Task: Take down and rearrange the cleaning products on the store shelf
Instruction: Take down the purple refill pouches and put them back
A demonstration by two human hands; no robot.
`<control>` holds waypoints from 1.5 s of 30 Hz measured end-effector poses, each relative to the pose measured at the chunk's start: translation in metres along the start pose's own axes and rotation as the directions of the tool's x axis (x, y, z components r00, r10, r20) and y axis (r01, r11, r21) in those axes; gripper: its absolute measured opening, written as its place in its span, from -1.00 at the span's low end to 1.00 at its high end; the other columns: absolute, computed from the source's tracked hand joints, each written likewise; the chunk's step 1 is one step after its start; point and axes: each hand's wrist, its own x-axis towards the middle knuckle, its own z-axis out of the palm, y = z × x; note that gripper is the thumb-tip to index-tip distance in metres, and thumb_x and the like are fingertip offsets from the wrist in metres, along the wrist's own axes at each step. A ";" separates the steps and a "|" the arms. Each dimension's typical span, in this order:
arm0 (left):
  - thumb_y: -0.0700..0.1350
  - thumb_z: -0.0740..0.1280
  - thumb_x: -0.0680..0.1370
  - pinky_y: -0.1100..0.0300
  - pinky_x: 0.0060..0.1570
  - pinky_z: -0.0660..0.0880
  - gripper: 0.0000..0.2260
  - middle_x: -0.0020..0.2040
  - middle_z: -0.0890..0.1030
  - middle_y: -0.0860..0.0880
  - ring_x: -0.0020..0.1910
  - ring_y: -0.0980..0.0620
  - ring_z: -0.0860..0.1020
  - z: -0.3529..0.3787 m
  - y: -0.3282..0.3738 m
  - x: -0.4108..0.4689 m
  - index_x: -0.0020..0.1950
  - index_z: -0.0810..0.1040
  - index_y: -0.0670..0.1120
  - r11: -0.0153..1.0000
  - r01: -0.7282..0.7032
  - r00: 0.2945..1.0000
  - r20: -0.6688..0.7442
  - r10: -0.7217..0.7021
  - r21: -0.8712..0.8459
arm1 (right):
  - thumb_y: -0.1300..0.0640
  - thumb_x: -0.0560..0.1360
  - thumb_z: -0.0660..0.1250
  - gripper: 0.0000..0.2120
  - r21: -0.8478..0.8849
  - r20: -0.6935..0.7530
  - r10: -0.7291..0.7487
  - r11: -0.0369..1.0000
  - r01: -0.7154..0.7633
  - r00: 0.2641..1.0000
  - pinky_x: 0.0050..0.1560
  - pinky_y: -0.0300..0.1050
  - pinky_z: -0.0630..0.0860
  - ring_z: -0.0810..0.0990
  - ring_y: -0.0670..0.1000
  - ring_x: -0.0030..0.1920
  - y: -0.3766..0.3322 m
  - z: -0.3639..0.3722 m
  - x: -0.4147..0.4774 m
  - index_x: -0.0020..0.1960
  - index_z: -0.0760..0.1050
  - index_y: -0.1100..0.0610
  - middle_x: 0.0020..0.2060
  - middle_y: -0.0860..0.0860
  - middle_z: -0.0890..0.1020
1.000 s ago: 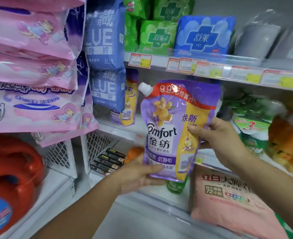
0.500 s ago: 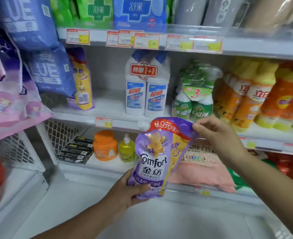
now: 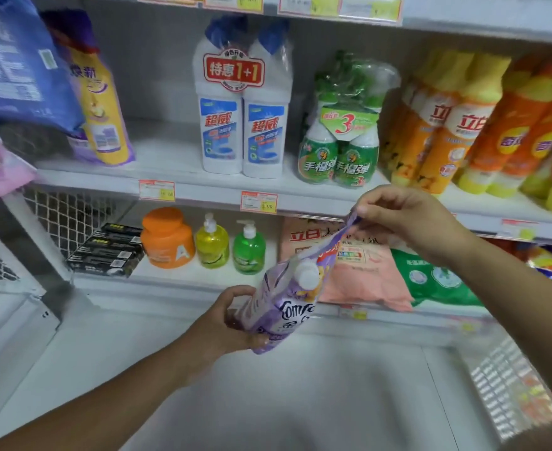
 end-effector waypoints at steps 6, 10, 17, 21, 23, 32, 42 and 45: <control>-0.31 0.65 0.22 0.23 -0.06 0.58 -0.20 0.12 0.64 0.03 0.06 0.06 0.65 0.006 0.001 -0.008 0.30 0.44 0.24 0.988 -0.143 0.988 -0.055 0.147 0.066 | 0.26 0.37 0.35 -0.79 -0.046 0.064 0.000 0.999 0.003 0.998 -0.04 -0.24 0.63 0.72 -0.01 -0.09 -0.002 -0.004 -0.007 -0.02 0.64 0.23 -0.12 0.08 0.74; -0.35 0.62 0.24 0.20 -0.06 0.59 -0.17 0.19 0.61 0.12 0.13 0.08 0.63 0.004 0.007 -0.014 0.33 0.40 0.26 0.985 -0.141 0.990 -0.006 0.142 0.094 | 0.06 0.29 0.52 -0.81 -0.041 0.101 -0.001 0.999 0.006 0.995 -0.02 -0.17 0.64 0.72 0.05 -0.03 -0.002 -0.008 -0.012 -0.13 0.72 0.10 -0.06 0.13 0.74; -0.32 0.60 0.28 0.26 -0.10 0.57 -0.20 0.18 0.56 0.10 0.09 0.06 0.63 0.003 0.009 -0.019 0.37 0.37 0.19 0.972 -0.192 0.981 0.007 0.192 0.139 | -0.24 0.07 0.65 -0.45 -0.072 0.155 0.032 0.997 -0.021 0.987 -0.06 -0.16 0.65 0.71 0.06 0.00 -0.004 -0.007 -0.017 -0.08 0.72 0.09 0.01 0.15 0.72; -0.31 0.60 0.31 0.27 -0.11 0.58 -0.20 0.17 0.55 0.00 0.04 0.07 0.65 0.005 0.003 -0.018 0.42 0.36 0.15 0.976 -0.155 0.987 -0.003 0.158 0.151 | -0.27 0.05 0.65 -0.41 -0.079 0.157 0.045 0.996 -0.033 0.987 -0.13 -0.19 0.65 0.72 0.05 -0.04 -0.006 -0.003 -0.020 -0.09 0.72 0.09 -0.02 0.15 0.73; -0.27 0.62 0.30 0.23 -0.07 0.59 -0.19 0.18 0.53 -0.02 0.05 0.03 0.66 0.006 -0.001 -0.017 0.43 0.36 0.17 0.976 -0.141 0.990 0.005 0.142 0.167 | -0.27 0.04 0.65 -0.41 -0.084 0.162 0.047 0.996 -0.033 0.986 -0.13 -0.18 0.66 0.72 0.04 -0.06 -0.008 -0.002 -0.021 -0.09 0.72 0.09 -0.03 0.15 0.73; -0.17 0.62 0.24 0.01 0.04 0.62 -0.29 0.18 0.61 -0.09 0.05 -0.06 0.67 0.000 -0.011 -0.006 0.33 0.47 0.16 0.996 -0.059 0.998 -0.010 0.060 0.069 | 0.10 0.28 0.49 -0.93 -0.072 0.098 0.030 0.997 -0.023 0.995 -0.22 -0.25 0.63 0.72 -0.02 -0.23 -0.020 0.013 -0.027 -0.24 0.73 0.04 -0.22 0.10 0.74; -0.09 0.50 0.35 0.02 0.01 0.59 -0.45 0.24 0.57 -0.24 0.12 -0.16 0.59 0.013 -0.015 0.000 0.34 0.51 -0.08 0.971 -0.001 0.999 0.047 0.013 -0.240 | 0.43 0.48 0.33 -0.71 -0.119 0.070 0.001 0.993 0.007 0.998 -0.29 -0.23 0.60 0.65 0.02 -0.39 -0.032 0.036 -0.030 -0.25 0.69 0.12 -0.37 0.15 0.68; -0.22 0.48 0.34 0.13 0.03 0.57 -0.54 0.11 0.68 -0.05 0.13 -0.13 0.58 0.017 -0.020 -0.002 0.24 0.57 -0.07 0.998 -0.051 0.995 0.090 0.053 -0.029 | 0.43 0.48 0.34 -0.81 -0.147 0.065 0.046 0.988 -0.036 0.997 -0.31 -0.23 0.60 0.64 0.04 -0.41 -0.034 0.046 -0.032 -0.15 0.65 0.20 -0.37 0.20 0.67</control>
